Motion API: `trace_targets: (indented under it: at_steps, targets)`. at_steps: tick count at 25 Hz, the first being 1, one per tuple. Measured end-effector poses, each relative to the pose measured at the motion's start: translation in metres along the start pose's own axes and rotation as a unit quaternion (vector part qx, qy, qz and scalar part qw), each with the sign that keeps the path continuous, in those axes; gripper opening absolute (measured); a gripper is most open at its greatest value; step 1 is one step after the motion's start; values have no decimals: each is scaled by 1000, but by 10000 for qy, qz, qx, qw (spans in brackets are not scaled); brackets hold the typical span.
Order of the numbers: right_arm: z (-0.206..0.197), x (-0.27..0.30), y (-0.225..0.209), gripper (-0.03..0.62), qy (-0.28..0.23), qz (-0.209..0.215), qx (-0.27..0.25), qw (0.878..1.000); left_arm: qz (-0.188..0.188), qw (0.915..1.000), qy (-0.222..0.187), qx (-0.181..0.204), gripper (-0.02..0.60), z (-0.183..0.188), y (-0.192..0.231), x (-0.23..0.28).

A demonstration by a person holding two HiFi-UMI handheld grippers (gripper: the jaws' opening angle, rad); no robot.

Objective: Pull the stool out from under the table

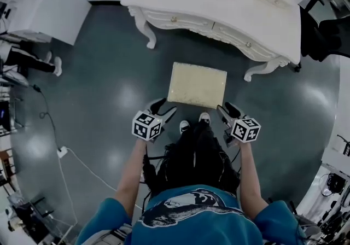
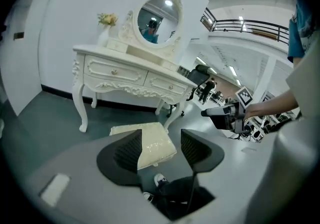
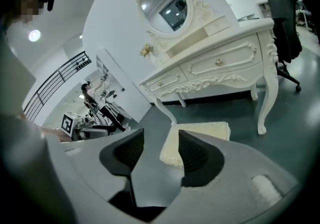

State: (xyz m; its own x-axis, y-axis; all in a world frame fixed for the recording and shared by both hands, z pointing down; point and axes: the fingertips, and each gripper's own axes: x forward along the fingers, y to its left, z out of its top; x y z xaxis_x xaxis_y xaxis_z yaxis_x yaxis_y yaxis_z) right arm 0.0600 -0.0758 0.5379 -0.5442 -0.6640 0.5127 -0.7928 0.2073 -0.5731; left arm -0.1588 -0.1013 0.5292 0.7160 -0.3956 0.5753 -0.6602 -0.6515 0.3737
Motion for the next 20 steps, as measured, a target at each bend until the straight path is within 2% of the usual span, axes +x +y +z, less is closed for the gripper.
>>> trace_targets:
  at_steps: [8, 15, 20]
  targets:
    - [25, -49, 50, 201, -250, 114, -292, 9992, -250, 9985, -455, 197, 236, 36, -74, -16]
    - [43, -106, 74, 184, -777, 263, -609, 9948, -573, 9950, -431, 700, 233, 42, -144, -18]
    - [47, -157, 85, 184, -1191, 481, -818, 9883, -554, 9908, -822, 926, 227, 59, -198, -24]
